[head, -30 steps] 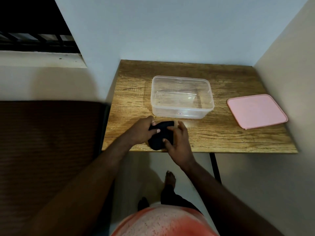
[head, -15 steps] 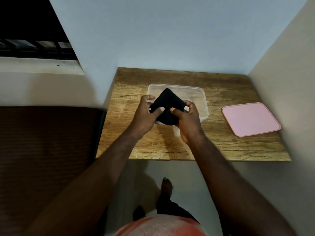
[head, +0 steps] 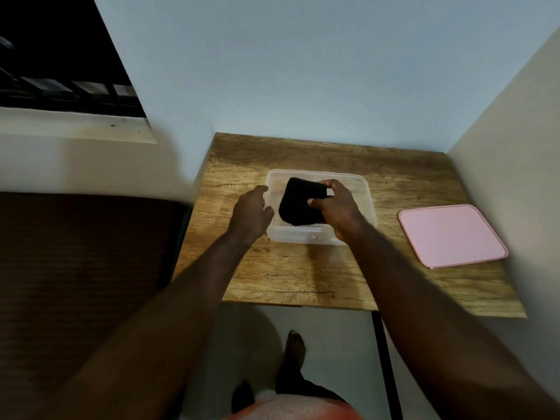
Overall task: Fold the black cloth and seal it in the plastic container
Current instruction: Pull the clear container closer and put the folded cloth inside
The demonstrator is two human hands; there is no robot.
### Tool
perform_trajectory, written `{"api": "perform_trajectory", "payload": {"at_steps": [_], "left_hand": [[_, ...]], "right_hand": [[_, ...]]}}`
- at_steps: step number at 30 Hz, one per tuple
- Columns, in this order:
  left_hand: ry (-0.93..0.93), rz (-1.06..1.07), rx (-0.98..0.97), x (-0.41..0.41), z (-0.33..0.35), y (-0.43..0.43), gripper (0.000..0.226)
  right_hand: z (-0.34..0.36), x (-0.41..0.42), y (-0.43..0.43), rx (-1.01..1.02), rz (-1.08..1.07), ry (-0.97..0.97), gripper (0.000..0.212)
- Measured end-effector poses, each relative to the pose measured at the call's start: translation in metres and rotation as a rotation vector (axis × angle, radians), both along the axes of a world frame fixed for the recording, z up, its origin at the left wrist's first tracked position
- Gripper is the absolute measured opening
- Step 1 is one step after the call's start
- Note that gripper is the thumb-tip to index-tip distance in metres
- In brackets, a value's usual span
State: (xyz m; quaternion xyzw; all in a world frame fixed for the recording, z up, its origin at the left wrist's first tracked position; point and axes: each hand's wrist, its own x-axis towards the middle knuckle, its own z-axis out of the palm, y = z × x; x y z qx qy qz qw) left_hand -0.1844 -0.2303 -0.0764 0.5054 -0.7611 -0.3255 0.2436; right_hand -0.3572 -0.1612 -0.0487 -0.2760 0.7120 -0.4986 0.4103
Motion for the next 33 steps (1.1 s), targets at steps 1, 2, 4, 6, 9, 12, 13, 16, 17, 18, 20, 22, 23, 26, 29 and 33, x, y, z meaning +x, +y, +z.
{"api": "perform_trajectory", "payload": {"at_steps": [1, 2, 4, 6, 9, 12, 13, 16, 17, 18, 20, 22, 23, 26, 29, 33], "left_hand": [[0.016, 0.009, 0.006, 0.002, 0.000, 0.004, 0.050], [0.032, 0.019, 0.015, 0.005, 0.000, 0.008, 0.048], [0.056, 0.026, 0.025, 0.008, -0.004, 0.017, 0.047], [0.067, 0.020, 0.030, 0.011, -0.008, 0.023, 0.048], [0.085, 0.011, 0.048, 0.015, -0.010, 0.024, 0.055], [0.096, -0.009, 0.065, 0.017, -0.011, 0.024, 0.056], [0.098, -0.013, 0.068, 0.018, -0.011, 0.024, 0.054], [0.110, -0.021, 0.064, 0.020, -0.013, 0.026, 0.051], [0.113, -0.027, 0.055, 0.020, -0.014, 0.027, 0.051], [0.118, -0.032, 0.048, 0.021, -0.015, 0.028, 0.050], [0.135, -0.031, 0.043, 0.022, -0.018, 0.030, 0.050], [0.150, -0.025, 0.048, 0.022, -0.021, 0.031, 0.049], [0.158, -0.023, 0.052, 0.021, -0.022, 0.031, 0.050], [0.163, -0.014, 0.059, 0.019, -0.025, 0.032, 0.049], [0.174, 0.006, 0.090, 0.017, -0.028, 0.033, 0.050], [0.203, 0.027, 0.125, 0.017, -0.030, 0.035, 0.048]], "right_hand": [[-0.003, -0.001, -0.001, 0.020, 0.038, 0.014, 0.042], [-0.005, -0.001, -0.002, 0.048, 0.071, 0.033, 0.043], [-0.009, 0.000, -0.005, 0.107, 0.122, 0.060, 0.045], [-0.012, 0.002, -0.008, 0.159, 0.161, 0.069, 0.045], [-0.017, 0.007, -0.014, 0.206, 0.222, 0.076, 0.044], [-0.023, 0.011, -0.018, 0.283, 0.282, 0.114, 0.046], [-0.026, 0.011, -0.019, 0.311, 0.307, 0.151, 0.047], [-0.033, 0.012, -0.020, 0.358, 0.323, 0.237, 0.050], [-0.034, 0.013, -0.021, 0.364, 0.318, 0.262, 0.050], [-0.035, 0.013, -0.020, 0.370, 0.315, 0.321, 0.052], [-0.036, 0.011, -0.019, 0.395, 0.335, 0.591, 0.060], [-0.034, 0.011, -0.019, 0.383, 0.362, 0.878, 0.068], [-0.032, 0.013, -0.019, 0.344, 0.393, 0.938, 0.071], [-0.030, 0.022, -0.021, 0.329, 0.608, 0.946, 0.081], [-0.034, 0.027, -0.020, 0.464, 0.762, 0.991, 0.080], [-0.032, 0.032, -0.022, 0.486, 0.802, 1.044, 0.073]]}}
